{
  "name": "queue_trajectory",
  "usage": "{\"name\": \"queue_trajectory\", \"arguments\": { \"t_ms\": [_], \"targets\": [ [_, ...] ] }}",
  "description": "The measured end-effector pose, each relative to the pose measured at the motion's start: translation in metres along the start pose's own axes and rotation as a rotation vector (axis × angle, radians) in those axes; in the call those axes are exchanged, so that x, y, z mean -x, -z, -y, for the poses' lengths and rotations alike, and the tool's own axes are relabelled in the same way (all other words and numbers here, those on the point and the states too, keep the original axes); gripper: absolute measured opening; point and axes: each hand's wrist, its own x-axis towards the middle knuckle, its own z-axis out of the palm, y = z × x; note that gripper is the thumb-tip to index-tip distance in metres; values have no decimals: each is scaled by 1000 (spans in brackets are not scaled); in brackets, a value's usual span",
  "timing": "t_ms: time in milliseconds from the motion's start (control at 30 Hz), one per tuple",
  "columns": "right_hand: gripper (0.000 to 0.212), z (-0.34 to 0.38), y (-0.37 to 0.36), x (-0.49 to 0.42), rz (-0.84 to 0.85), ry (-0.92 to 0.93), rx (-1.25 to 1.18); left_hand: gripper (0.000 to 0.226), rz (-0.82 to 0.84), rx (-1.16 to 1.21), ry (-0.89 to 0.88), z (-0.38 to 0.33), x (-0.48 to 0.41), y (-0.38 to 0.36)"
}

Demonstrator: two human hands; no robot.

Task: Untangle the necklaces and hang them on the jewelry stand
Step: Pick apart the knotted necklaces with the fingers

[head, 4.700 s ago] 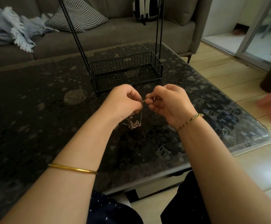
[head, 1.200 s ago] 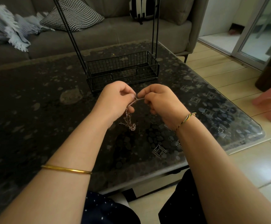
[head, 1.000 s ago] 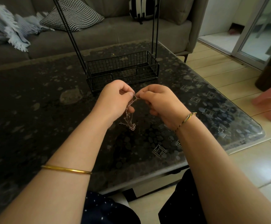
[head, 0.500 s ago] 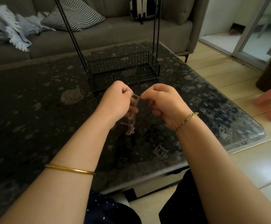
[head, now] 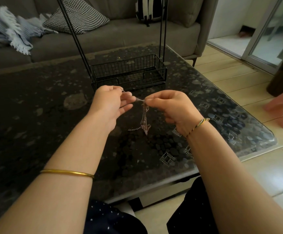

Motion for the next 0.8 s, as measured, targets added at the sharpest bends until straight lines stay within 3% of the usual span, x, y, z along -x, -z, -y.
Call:
{"name": "queue_trajectory", "arguments": {
  "t_ms": [333, 467, 667, 800],
  "targets": [
    [10, -3, -2, -2, 8, -13, 148, 18, -29, -82, -95, -2, -1, 0],
    [12, -4, -4, -7, 14, -54, 80, 14, -19, -99, -99, -5, 4, 3],
    [12, 2, -1, -7, -14, -145, -271, 14, 12, -441, -253, -1, 1, 7],
    [13, -2, 1, -7, -71, -62, -140, 20, 17, -628, -310, 5, 1, 10]
  ]
}}
